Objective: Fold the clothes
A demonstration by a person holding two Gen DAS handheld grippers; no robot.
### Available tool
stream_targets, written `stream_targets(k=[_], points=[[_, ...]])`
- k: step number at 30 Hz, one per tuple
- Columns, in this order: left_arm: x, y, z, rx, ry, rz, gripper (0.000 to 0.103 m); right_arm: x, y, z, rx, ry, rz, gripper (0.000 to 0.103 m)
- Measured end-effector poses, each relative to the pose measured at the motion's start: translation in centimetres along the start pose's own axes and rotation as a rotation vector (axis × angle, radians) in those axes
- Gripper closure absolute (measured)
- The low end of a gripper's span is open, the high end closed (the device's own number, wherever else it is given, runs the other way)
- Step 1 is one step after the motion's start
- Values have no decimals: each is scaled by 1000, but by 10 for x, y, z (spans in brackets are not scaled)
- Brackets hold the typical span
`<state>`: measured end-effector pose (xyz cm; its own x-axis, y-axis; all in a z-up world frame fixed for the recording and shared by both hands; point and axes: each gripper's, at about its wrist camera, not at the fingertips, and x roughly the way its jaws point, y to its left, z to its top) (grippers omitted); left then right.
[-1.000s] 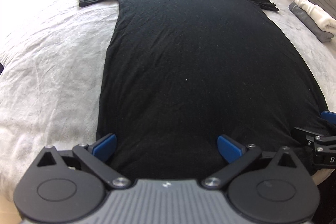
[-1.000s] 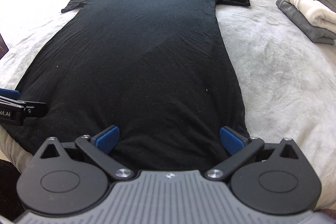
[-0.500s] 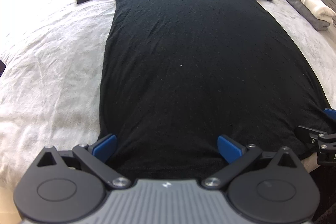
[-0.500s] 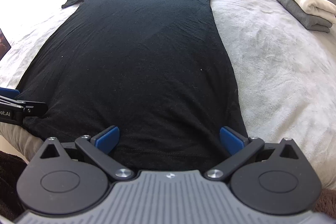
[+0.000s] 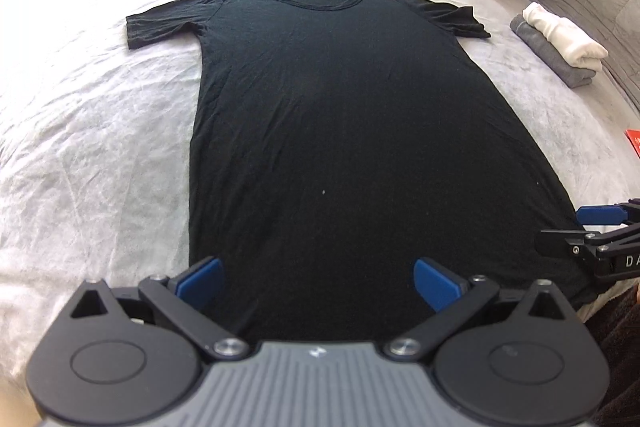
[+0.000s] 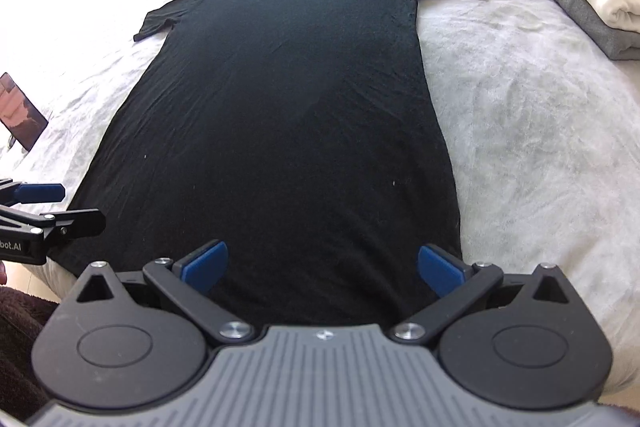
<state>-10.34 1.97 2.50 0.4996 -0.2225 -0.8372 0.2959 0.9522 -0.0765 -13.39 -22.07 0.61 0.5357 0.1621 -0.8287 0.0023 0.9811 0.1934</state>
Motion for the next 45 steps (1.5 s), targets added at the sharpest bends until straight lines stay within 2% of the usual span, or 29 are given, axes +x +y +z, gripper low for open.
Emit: stream_targets(k=[8, 16, 23, 29, 33, 36, 39, 41, 43, 44, 45], points=[[39, -26, 76, 50, -48, -2, 1, 30, -31, 81, 7, -71, 7, 0], [108, -51, 164, 41, -114, -43, 1, 80, -78, 156, 35, -130, -9, 0], [168, -79, 220, 65, -179, -29, 1, 114, -125, 206, 113, -201, -20, 0], [204, -89, 246, 6, -236, -69, 1, 128, -164, 226, 177, -293, -84, 1], [216, -91, 249, -14, -328, -109, 1, 136, -192, 223, 288, -339, -60, 14], [220, -84, 249, -29, -410, -123, 3, 142, -201, 221, 302, -356, -48, 21], [225, -69, 247, -119, -468, -208, 11, 145, -201, 224, 286, -370, -72, 29], [231, -58, 243, -184, -490, -295, 11, 148, -199, 225, 265, -378, -104, 39], [239, -52, 243, -227, -467, -383, 11, 150, -196, 226, 242, -385, -143, 58], [243, -49, 243, -248, -453, -427, 11, 150, -197, 226, 242, -392, -148, 63], [247, -46, 244, -269, -439, -471, 11, 150, -198, 226, 245, -398, -148, 73]])
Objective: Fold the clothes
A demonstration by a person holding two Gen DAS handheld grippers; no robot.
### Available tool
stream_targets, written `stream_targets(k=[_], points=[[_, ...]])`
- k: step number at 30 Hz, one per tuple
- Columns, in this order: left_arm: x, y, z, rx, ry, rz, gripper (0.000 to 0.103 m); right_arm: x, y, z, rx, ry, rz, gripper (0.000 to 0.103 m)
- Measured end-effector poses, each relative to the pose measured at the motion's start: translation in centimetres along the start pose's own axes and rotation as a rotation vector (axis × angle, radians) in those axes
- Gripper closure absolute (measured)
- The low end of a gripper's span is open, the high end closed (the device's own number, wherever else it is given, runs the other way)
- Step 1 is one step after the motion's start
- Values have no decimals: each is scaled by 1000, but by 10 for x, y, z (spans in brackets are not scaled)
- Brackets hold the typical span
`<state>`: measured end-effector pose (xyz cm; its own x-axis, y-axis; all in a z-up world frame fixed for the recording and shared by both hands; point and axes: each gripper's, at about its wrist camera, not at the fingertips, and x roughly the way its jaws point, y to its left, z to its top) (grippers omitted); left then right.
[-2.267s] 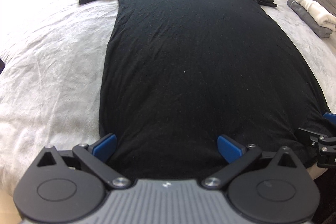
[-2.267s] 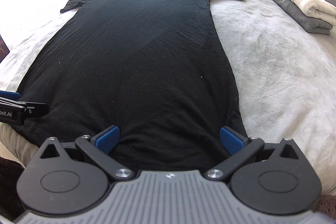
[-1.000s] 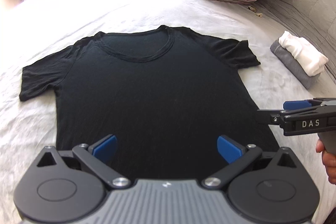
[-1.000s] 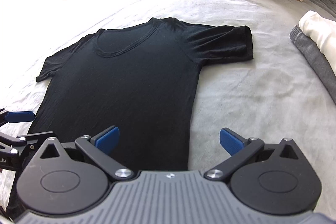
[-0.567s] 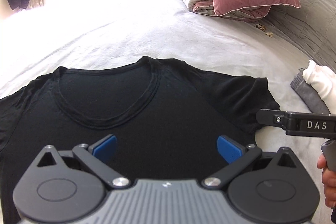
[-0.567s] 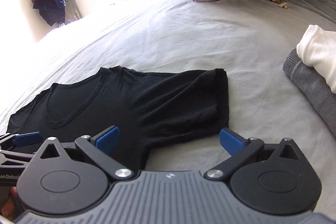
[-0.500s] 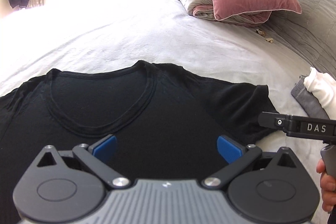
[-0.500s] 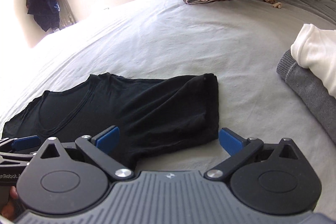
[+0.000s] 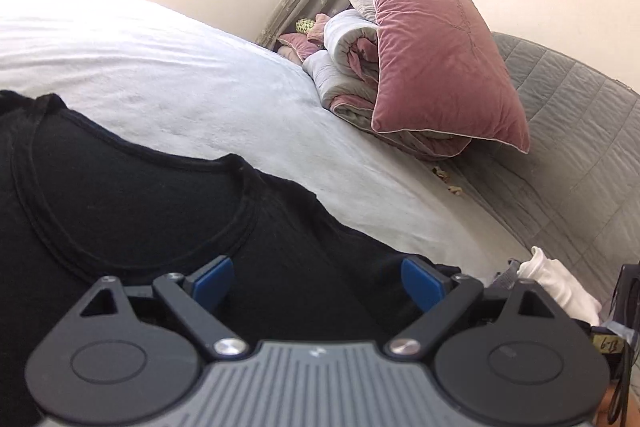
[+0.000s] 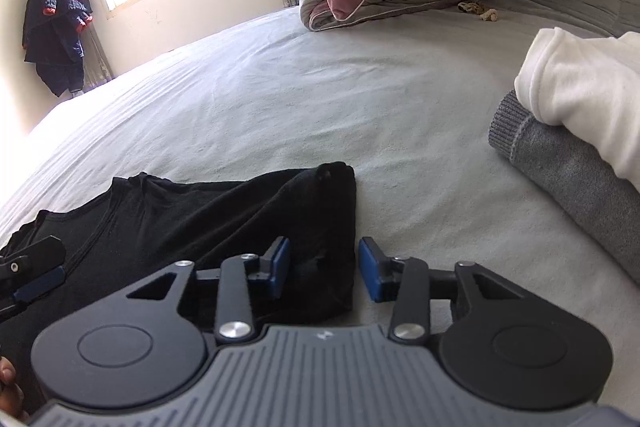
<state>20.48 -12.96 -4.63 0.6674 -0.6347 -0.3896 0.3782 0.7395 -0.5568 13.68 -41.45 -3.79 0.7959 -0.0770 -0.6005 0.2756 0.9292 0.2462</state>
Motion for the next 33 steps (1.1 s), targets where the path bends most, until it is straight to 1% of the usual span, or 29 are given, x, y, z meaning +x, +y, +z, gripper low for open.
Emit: stream_targets(k=[1, 2, 3, 6, 9, 11, 13, 15, 17, 21, 23, 25, 26, 27, 28, 30, 31, 33], points=[[1, 4, 0, -22, 5, -28, 11, 0, -2, 0, 15, -4, 15, 88], [2, 7, -1, -40, 9, -54, 11, 0, -3, 1, 31, -9, 32, 93], [2, 10, -1, -64, 10, -79, 11, 0, -4, 1, 47, -17, 56, 95], [3, 19, 0, -141, 14, -155, 10, -4, -2, 2, 72, -53, 112, 95], [2, 25, 1, -210, 16, -227, 10, -14, 8, 4, 74, -121, 177, 95], [2, 31, 2, -263, 21, -289, 9, -18, 17, 6, 84, -145, 256, 95], [4, 35, 1, -313, 26, -344, 9, -18, 27, 5, 89, -141, 339, 95], [6, 37, 0, -352, 29, -385, 9, -14, 42, 2, 76, -108, 413, 95], [6, 38, 0, -366, 31, -402, 8, -7, 57, -4, 33, -71, 444, 95], [7, 34, -2, -346, 35, -388, 8, 6, 88, -18, -72, 5, 492, 95], [7, 31, -2, -325, 36, -375, 8, 9, 95, -22, -113, 37, 509, 92], [7, 27, -2, -292, 36, -342, 8, 9, 99, -23, -134, 56, 527, 85], [6, 25, -1, -274, 37, -325, 8, 7, 98, -23, -139, 68, 540, 84], [6, 24, -1, -257, 37, -307, 8, 6, 97, -23, -144, 86, 558, 79], [5, 22, 0, -233, 37, -281, 9, 5, 95, -21, -146, 105, 579, 59], [-1, 19, 5, -165, 35, -199, 9, 1, 91, -20, -159, 139, 634, 35], [-4, 16, 8, -124, 37, -152, 10, -1, 89, -19, -172, 154, 662, 34], [-8, 10, 12, -29, 36, -76, 10, -10, 85, -17, -213, 161, 682, 34]])
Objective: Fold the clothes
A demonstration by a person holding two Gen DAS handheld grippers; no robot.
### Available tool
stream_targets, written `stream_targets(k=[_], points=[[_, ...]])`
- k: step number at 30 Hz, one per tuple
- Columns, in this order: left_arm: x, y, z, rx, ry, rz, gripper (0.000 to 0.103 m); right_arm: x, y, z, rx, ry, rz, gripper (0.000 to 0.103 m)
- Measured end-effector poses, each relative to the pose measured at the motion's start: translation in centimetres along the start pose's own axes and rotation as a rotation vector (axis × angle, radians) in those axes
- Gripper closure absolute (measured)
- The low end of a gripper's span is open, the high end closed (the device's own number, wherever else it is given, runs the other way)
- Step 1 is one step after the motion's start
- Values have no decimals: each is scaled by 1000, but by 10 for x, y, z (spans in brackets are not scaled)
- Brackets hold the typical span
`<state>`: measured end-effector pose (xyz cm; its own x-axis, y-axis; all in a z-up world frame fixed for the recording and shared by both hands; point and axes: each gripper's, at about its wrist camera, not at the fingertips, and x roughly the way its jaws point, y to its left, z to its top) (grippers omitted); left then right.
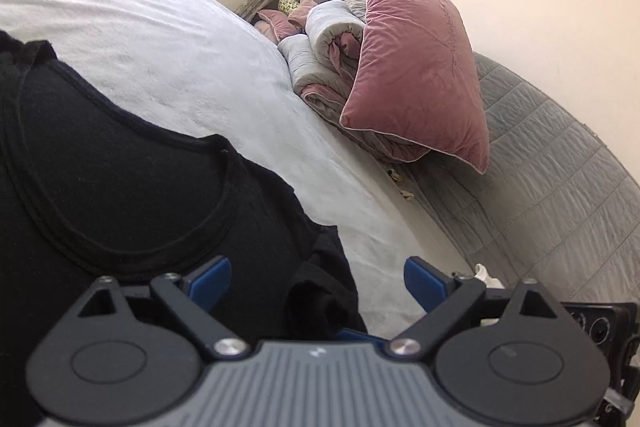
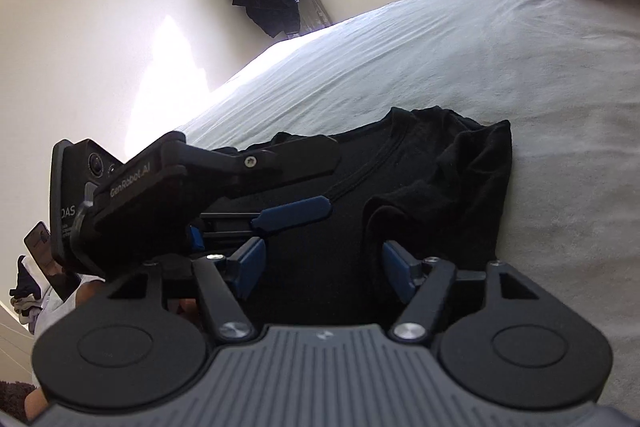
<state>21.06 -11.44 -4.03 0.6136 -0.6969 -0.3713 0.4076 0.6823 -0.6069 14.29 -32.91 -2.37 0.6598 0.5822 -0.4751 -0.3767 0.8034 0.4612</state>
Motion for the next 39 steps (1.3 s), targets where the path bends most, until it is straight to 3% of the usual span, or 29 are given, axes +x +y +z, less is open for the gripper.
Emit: stream_targets(k=[3, 10, 15, 17, 18, 20, 21, 23, 25, 29, 33, 34, 35, 39], points=[[0, -11, 4, 146, 33, 79, 10, -16, 0, -1, -53, 15, -2, 34], [19, -53, -2, 508, 137, 117, 12, -28, -20, -3, -65, 48, -75, 34], [37, -55, -6, 570, 198, 134, 23, -25, -28, -5, -82, 70, -142, 34], [44, -54, -7, 586, 221, 143, 37, -24, -32, -6, -83, 75, -164, 34], [48, -52, -7, 569, 233, 143, 41, -25, -32, -7, -81, 76, -162, 34], [51, -46, -2, 491, 223, 140, 64, -24, -33, -7, -88, 78, -168, 35], [51, -42, 1, 450, 217, 139, 71, -24, -33, -7, -89, 76, -168, 35], [47, -29, 10, 316, 197, 98, 87, -24, -32, -6, -91, 69, -165, 35], [42, -15, 18, 179, 164, 64, 89, -26, -28, -6, -112, 46, -170, 35], [35, 12, 28, -26, 110, 70, 99, -25, -10, -11, -249, -9, -174, 35], [27, 27, 28, -127, 70, 82, 94, -14, 0, -17, -344, 15, -192, 35], [26, 29, 27, -143, 68, 80, 82, -11, 1, -19, -356, 25, -204, 35], [25, 31, 27, -158, 66, 78, 62, -9, 1, -19, -367, 33, -221, 35], [26, 24, 24, -120, 61, 59, 46, -2, 5, -23, -426, 45, -263, 60]])
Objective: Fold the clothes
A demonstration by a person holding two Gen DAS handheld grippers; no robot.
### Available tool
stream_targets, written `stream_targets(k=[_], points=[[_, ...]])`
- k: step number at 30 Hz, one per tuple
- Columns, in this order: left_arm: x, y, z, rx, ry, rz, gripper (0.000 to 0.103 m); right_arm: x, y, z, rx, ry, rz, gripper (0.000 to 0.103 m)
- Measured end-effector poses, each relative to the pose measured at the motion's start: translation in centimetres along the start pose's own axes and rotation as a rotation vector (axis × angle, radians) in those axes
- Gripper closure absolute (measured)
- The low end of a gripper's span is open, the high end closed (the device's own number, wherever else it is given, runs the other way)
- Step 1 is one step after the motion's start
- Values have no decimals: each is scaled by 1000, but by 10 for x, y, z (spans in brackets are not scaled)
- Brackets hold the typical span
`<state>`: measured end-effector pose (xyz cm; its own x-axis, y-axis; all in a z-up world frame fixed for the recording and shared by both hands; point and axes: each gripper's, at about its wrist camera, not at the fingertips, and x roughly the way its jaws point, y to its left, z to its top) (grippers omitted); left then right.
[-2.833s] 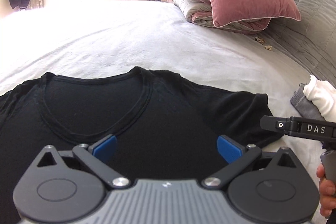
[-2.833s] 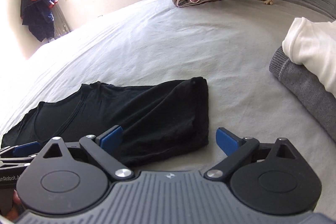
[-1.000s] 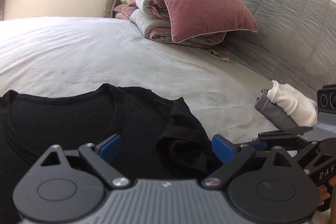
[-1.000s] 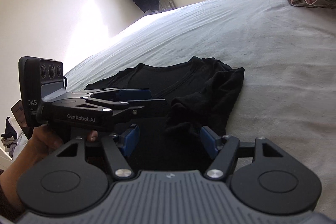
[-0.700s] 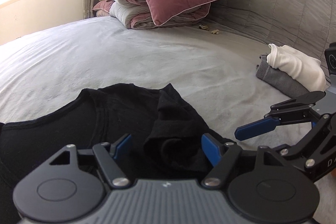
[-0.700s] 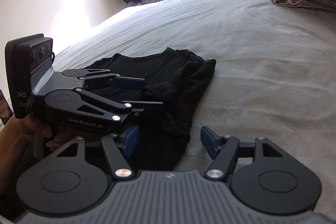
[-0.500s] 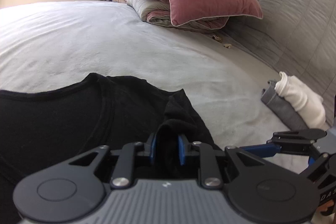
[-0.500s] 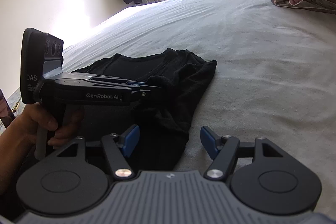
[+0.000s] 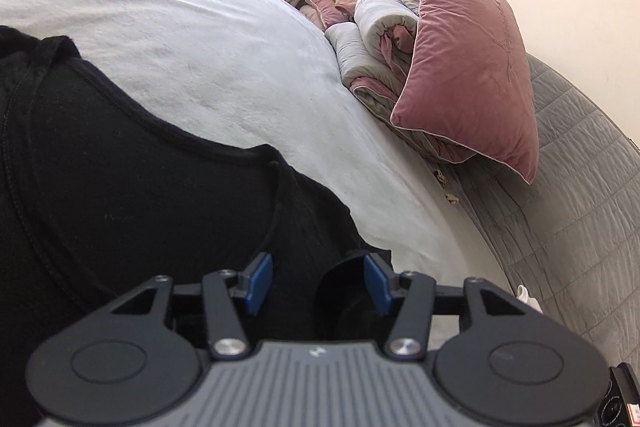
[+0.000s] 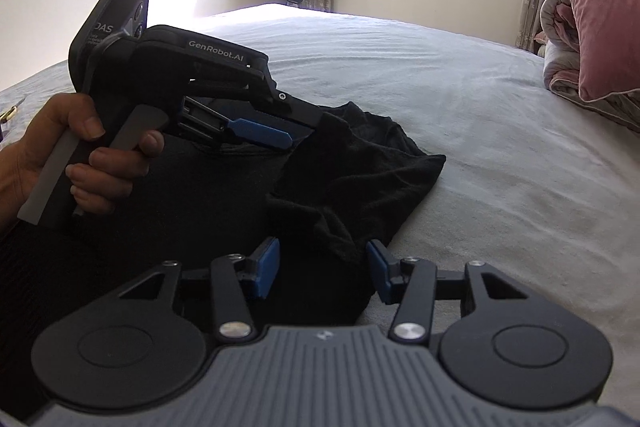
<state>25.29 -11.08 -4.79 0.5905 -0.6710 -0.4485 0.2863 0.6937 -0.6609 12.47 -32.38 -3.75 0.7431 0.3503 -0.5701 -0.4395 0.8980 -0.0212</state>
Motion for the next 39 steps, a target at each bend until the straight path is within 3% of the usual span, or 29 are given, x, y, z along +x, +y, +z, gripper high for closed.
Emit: stream_targets(k=[9, 13, 15, 17, 18, 21, 25, 29, 35, 39], points=[[4, -1, -4, 2, -19, -60, 43, 5, 27, -2, -190, -48, -126, 61], [10, -4, -5, 10, -15, -30, 46, 5, 36, -2, -245, -78, -146, 61], [13, -8, -5, 27, -7, -7, 58, 7, 40, -2, -271, -74, -138, 64], [16, -10, -2, 39, 11, 19, 95, 13, 42, -3, -287, -44, -132, 83], [17, -11, -1, 45, 15, 34, 100, 15, 40, -3, -279, -31, -132, 99], [11, -15, 5, 65, 4, 56, 101, 9, 29, 4, -191, -57, -117, 99], [1, -19, 17, 83, -5, 69, 102, -5, 15, 18, -14, -128, -21, 99], [-4, -22, 30, 118, -1, 99, 102, -1, 19, 29, 108, -143, 62, 99], [-6, -10, 32, 109, 1, 212, 102, 18, 39, 30, 101, -58, 146, 97], [-13, 1, 20, 82, -37, 272, 102, 23, 34, 27, 114, 12, 143, 87]])
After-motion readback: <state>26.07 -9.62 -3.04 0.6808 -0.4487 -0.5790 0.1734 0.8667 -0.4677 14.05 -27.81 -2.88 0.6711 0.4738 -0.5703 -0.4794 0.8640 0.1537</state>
